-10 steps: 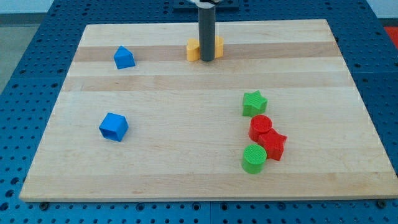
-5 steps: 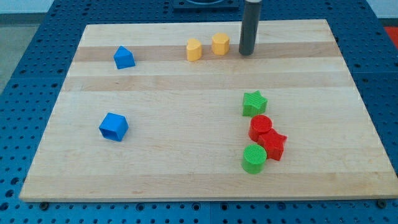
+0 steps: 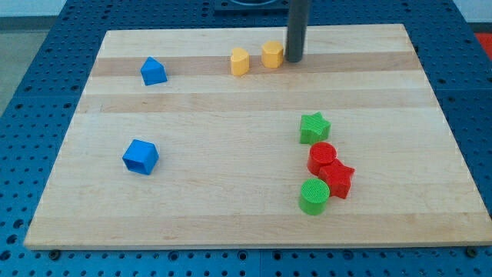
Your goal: Move the yellow hexagon diagonally top right to the yellow heart
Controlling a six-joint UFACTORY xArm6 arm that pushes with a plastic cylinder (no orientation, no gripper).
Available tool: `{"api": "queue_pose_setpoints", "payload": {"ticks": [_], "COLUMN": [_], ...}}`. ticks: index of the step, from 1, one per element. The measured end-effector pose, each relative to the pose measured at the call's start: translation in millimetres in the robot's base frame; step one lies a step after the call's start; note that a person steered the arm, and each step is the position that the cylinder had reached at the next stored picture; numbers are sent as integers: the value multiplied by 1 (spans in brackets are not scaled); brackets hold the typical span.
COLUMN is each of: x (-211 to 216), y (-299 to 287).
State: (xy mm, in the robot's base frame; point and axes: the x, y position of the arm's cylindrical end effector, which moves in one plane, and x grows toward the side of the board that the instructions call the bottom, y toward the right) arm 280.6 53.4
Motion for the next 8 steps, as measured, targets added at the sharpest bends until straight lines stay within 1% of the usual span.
{"api": "queue_pose_setpoints", "payload": {"ticks": [1,4,6,8], "x": [0,0,0,-6], "y": [-41,-118,-141,-117]}}
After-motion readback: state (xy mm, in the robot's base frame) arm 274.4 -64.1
